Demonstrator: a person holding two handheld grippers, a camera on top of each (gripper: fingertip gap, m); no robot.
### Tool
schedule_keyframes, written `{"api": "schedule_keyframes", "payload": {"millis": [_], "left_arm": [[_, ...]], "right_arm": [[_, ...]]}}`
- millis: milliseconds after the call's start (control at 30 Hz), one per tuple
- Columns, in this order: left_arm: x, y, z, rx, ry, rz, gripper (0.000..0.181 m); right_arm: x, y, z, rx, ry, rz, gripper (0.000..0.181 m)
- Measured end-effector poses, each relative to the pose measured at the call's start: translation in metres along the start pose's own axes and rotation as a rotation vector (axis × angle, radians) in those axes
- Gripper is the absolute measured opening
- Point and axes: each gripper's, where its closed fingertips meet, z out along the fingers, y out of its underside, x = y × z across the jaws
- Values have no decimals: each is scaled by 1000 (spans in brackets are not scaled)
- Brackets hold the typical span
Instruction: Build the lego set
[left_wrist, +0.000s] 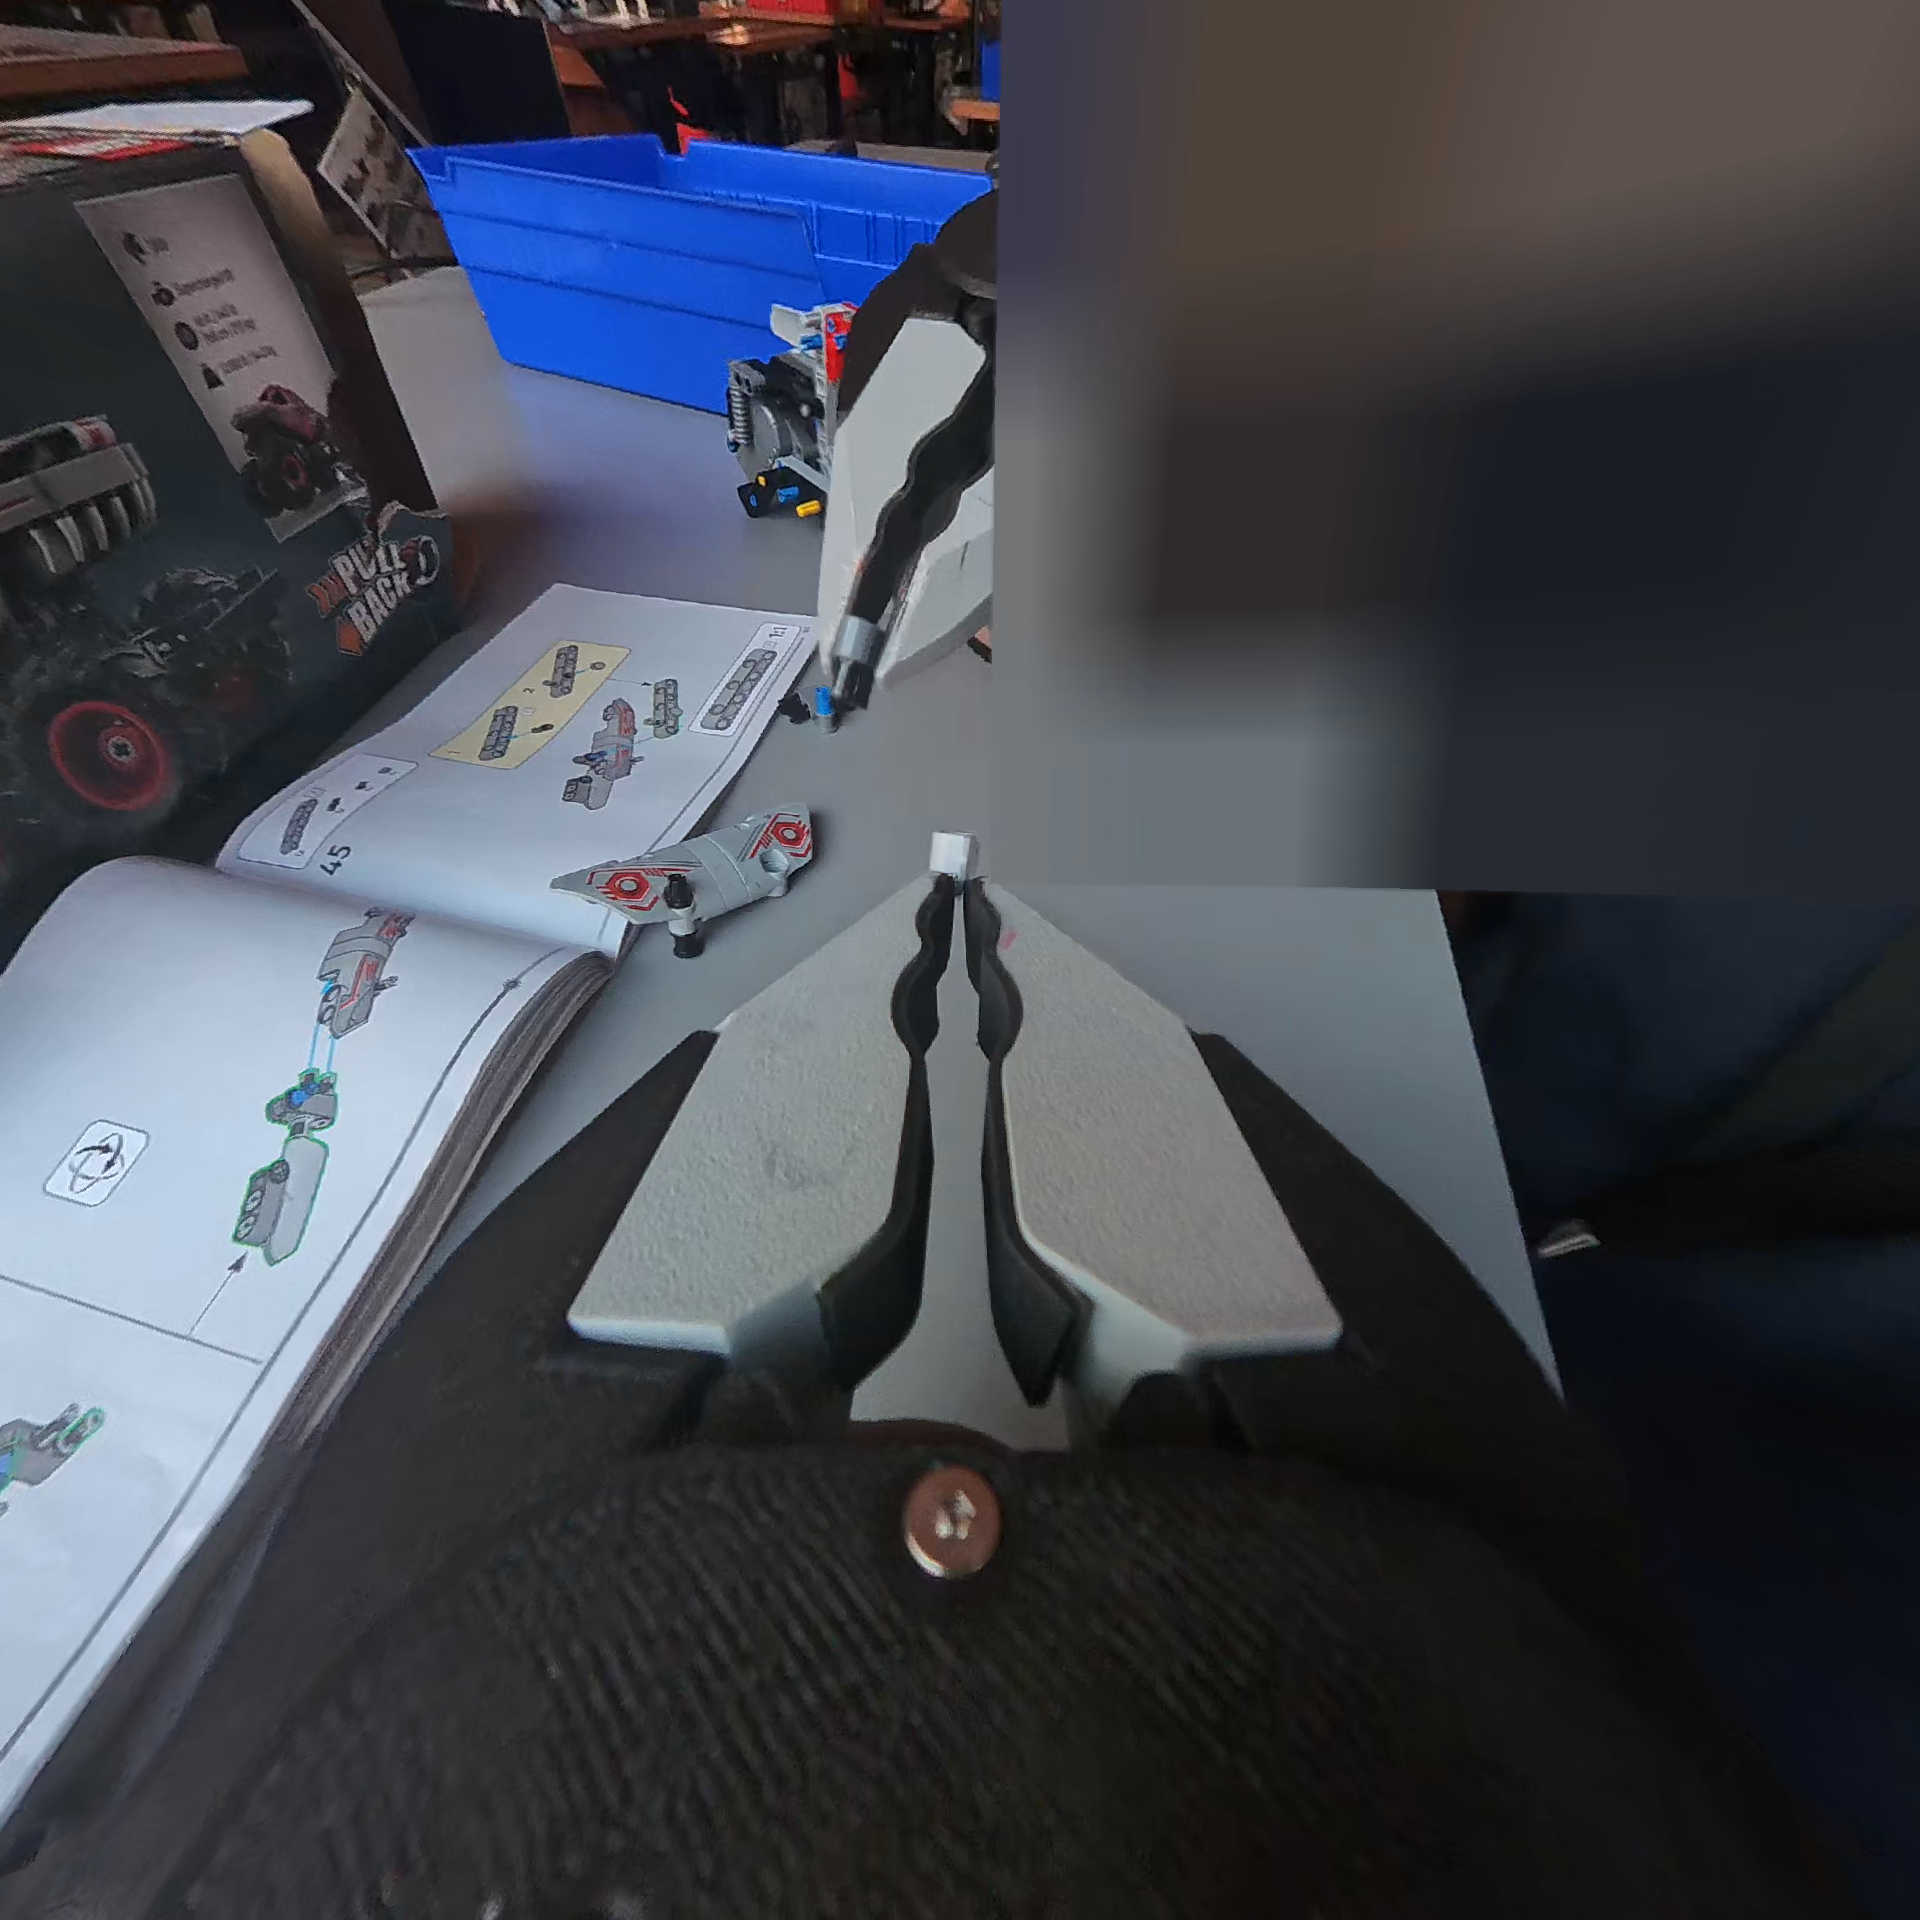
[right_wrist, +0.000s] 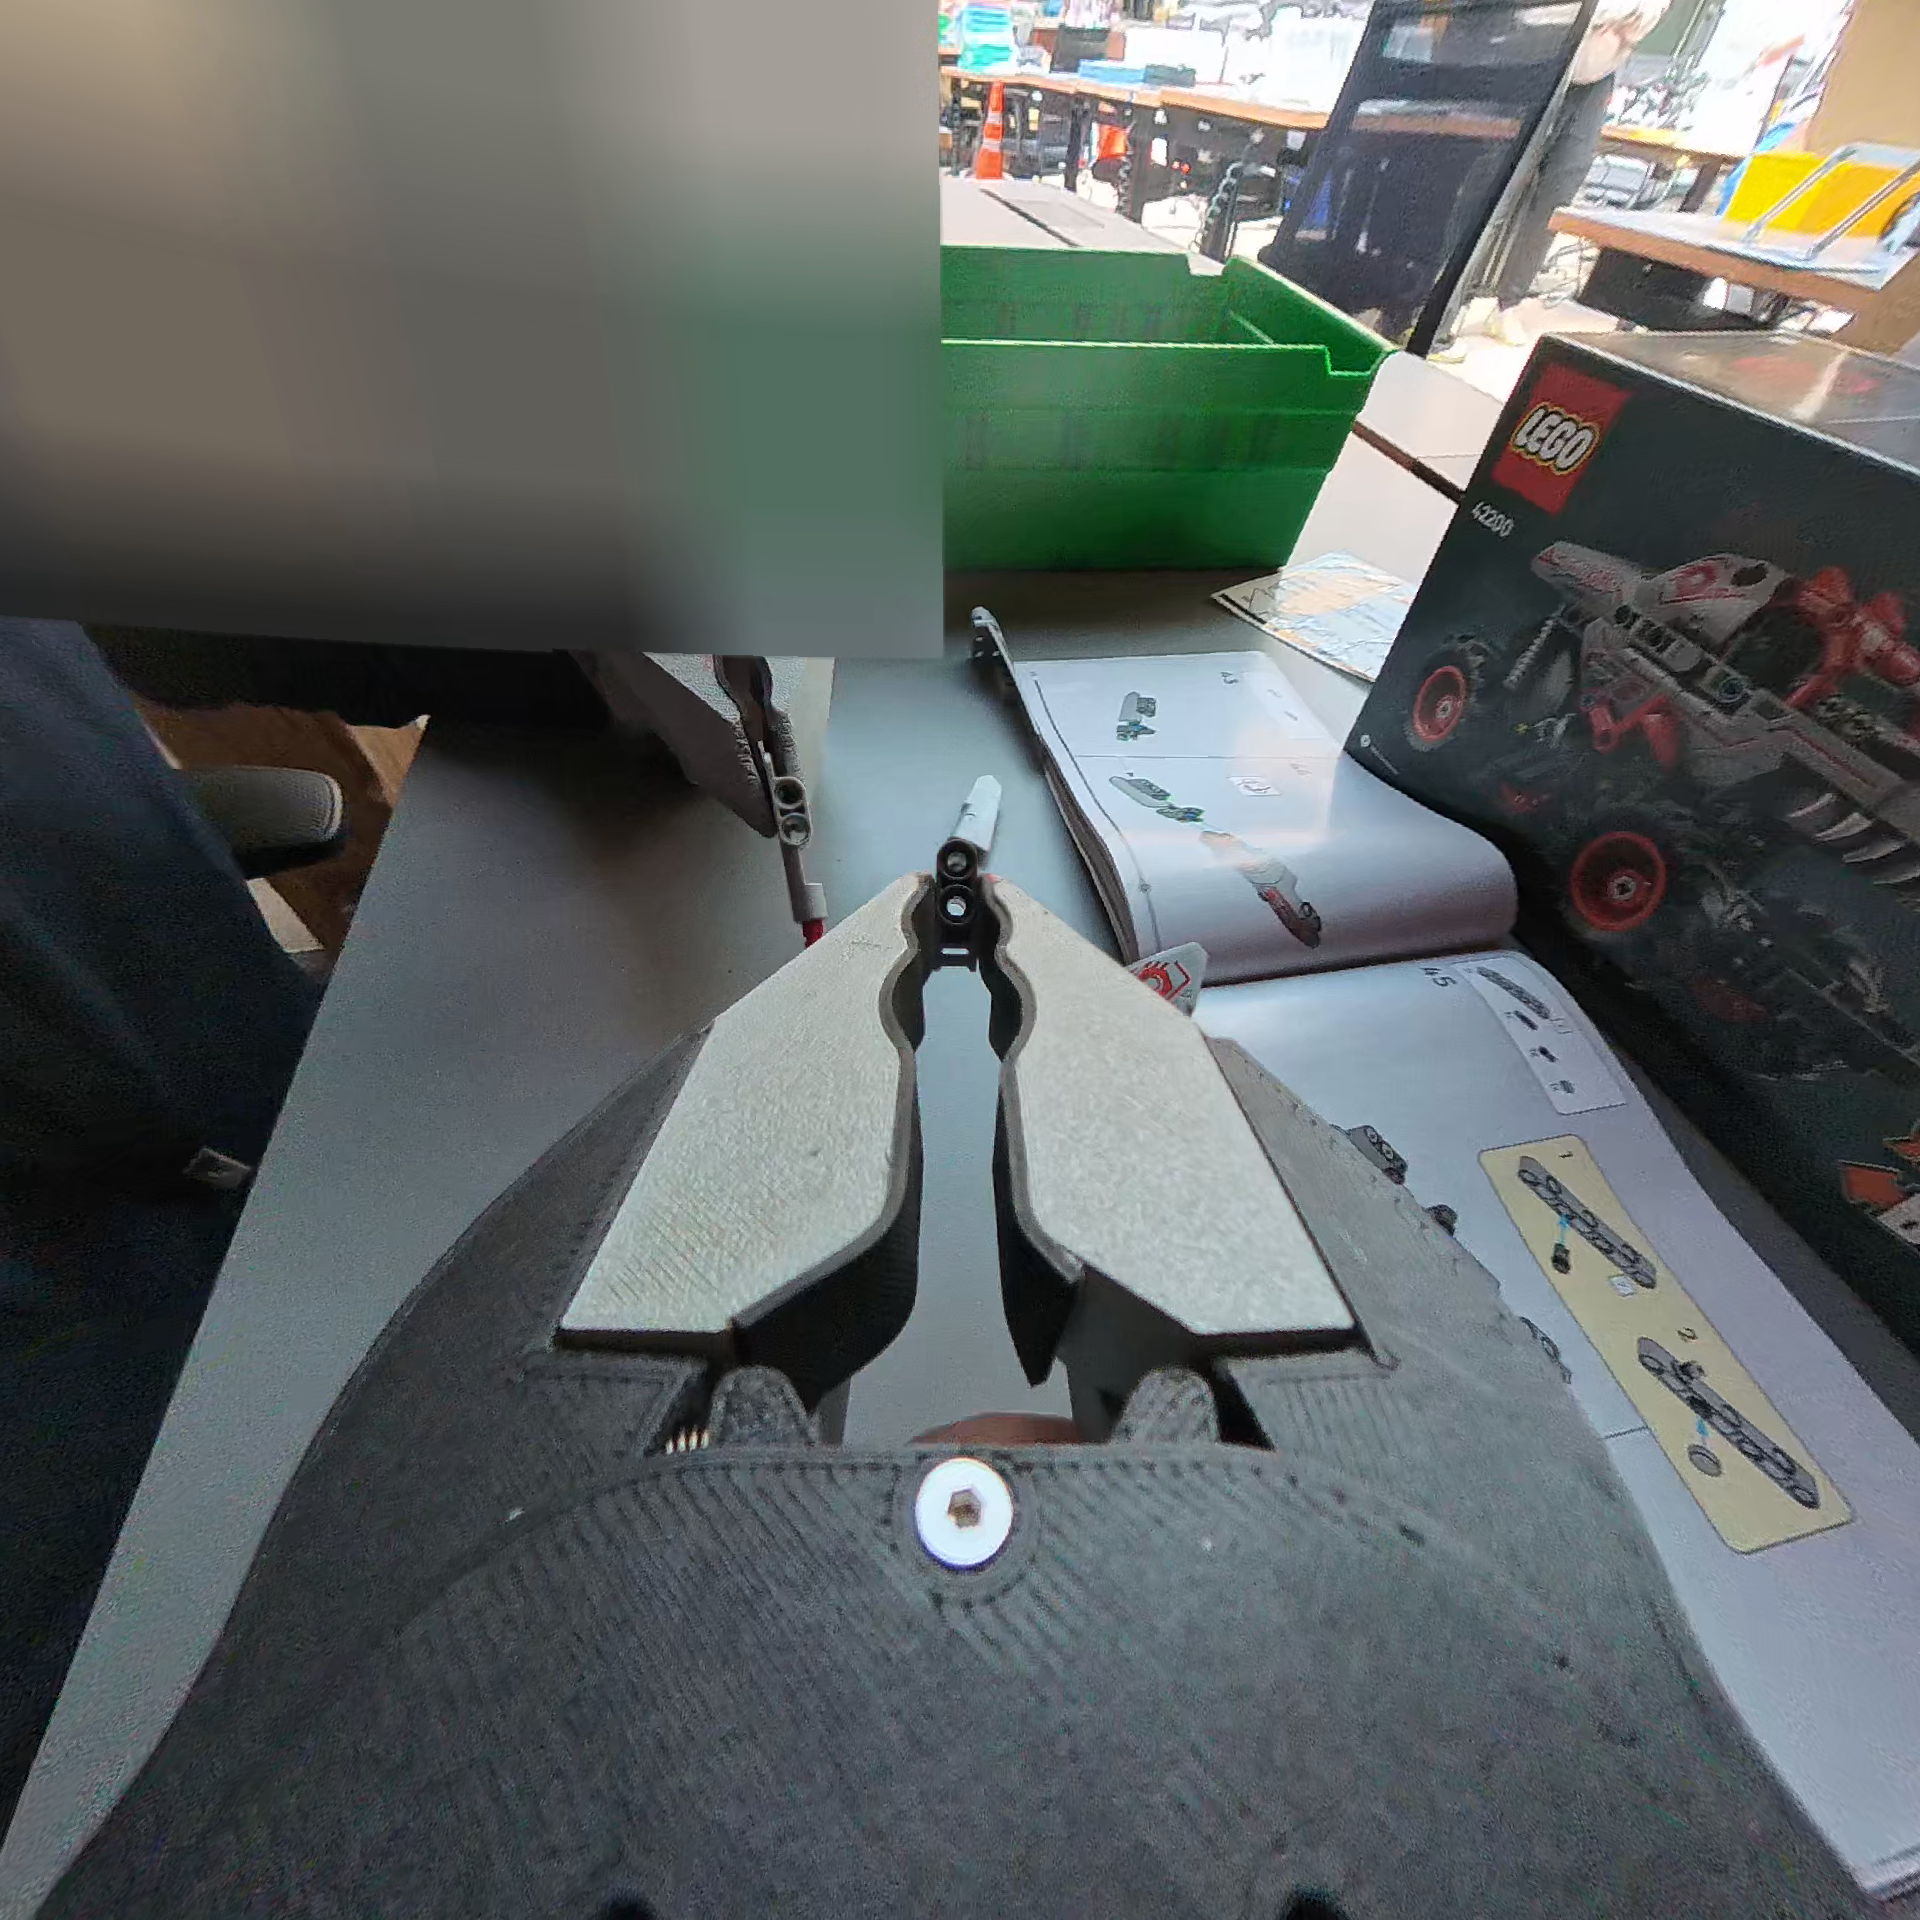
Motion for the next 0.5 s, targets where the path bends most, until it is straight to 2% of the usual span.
{"api": "schedule_keyframes", "payload": {"millis": [367, 500], "left_arm": [[-10, 7, 6, -64, 50, 28, 0], [-14, 4, 9, -47, 97, -24, 0]], "right_arm": [[2, -15, -5, 98, -19, 6, 4], [-2, -18, 1, 96, -66, 23, 4]]}}
